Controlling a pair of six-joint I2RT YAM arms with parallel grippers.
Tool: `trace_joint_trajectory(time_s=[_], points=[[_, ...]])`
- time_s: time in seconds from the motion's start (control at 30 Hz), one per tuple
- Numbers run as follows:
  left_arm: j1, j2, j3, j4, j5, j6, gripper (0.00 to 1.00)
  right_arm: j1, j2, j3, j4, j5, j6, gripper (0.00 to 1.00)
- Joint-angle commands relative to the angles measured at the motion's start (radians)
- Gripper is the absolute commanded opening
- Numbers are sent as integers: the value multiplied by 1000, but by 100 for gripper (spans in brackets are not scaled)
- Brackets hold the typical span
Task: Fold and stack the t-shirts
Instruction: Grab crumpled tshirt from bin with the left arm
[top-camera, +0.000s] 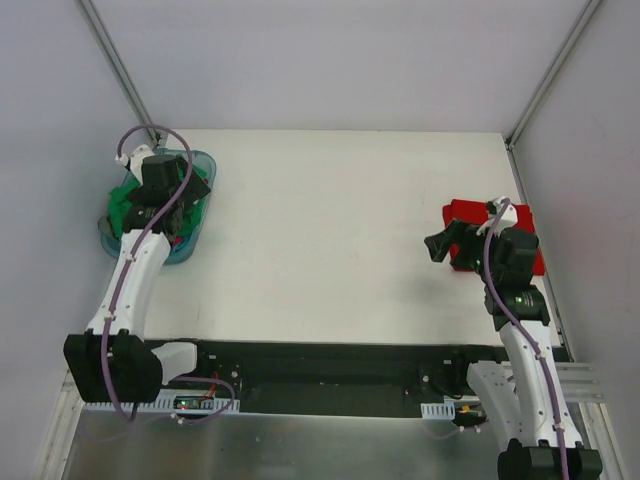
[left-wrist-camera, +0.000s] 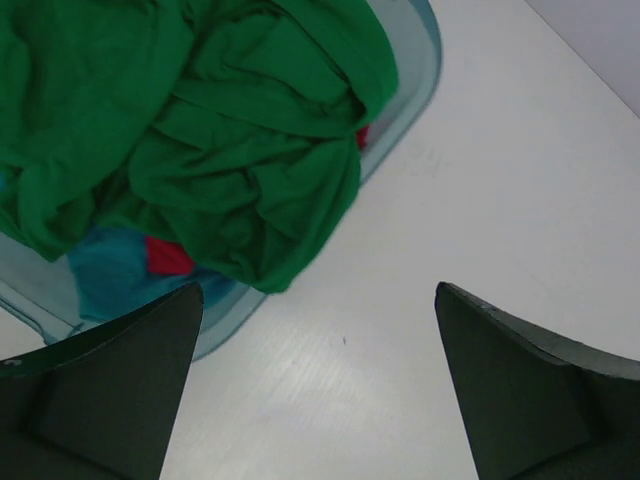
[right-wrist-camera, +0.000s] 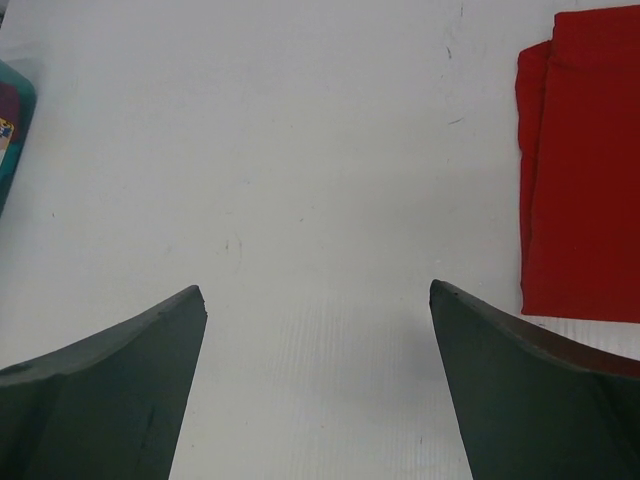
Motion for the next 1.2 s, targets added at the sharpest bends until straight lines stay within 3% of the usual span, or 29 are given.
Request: trace_joint_trajectory(time_s=[0.0, 0.23, 0.37, 0.5, 0.53, 0.7, 0.73, 0.93, 1.17], points=[[75, 118, 119, -34, -164, 11, 99, -3, 39, 60, -17, 13, -14, 96], [189, 441, 302, -33, -48, 59, 97, -3, 39, 55, -12, 4, -14, 96], [218, 619, 418, -36, 54, 85, 89, -3, 31, 54, -9, 0, -14, 96], [218, 715, 465, -39, 16, 93, 81, -3, 36, 51, -9, 8, -40, 96], [218, 733, 471, -39, -7, 91, 75, -3, 36, 54, -9, 8, -40, 96], [220, 729, 486, -59, -27, 85, 21, -3, 48, 54, -8, -3, -41, 96], [220, 717, 488, -59, -26, 87, 2, -3, 50, 55, -8, -3, -41, 96], [218, 596, 480, -59, 52, 94, 0, -3, 45, 57, -11, -13, -41, 96], [218, 326, 460, -57, 77, 16, 0, -3, 24, 60, -18, -26, -41, 96]])
